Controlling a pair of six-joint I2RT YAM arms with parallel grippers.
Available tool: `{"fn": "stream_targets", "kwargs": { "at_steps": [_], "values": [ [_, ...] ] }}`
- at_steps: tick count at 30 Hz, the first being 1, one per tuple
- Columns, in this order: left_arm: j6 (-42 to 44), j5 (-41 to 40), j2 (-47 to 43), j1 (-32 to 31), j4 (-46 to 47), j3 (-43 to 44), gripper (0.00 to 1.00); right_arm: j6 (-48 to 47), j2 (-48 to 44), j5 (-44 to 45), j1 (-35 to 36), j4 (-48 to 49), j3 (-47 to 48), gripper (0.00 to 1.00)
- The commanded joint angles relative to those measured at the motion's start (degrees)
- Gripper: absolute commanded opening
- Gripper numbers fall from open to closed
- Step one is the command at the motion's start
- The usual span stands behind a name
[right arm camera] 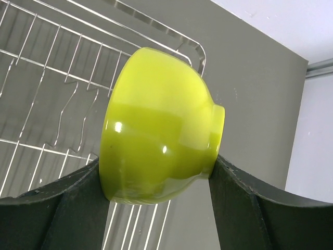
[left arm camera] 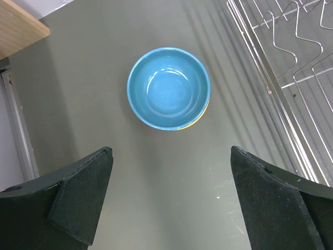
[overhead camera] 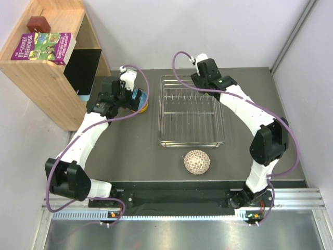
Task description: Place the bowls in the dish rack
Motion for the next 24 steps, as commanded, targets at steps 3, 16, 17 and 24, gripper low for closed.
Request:
{"fn": "stream_targets", "kwargs": {
  "at_steps": [3,16,17,24],
  "values": [
    [-0.25,1.05,-2.50,0.38,1.85,-1.18,0.99,0.13,-0.13,-0.73,1.39,2.19,-0.63,0.00],
    [-0.08,1.40,-3.12,0.64,2.02,-1.88,0.99,1.19,2.25,-2.84,2.36,1.92,-1.87,0.00],
    [-0.17,1.49,-3.12,0.73,2.02,-1.88,0.99,1.19,2.42,-2.93,2.36,2.01,-1.95,0.00],
    [-0.34,1.75,-3.12,0.82,2.29,-2.06,0.99,1.19,3.48,-3.19,2.63,2.10,-2.22,0.00]
  ]
}}
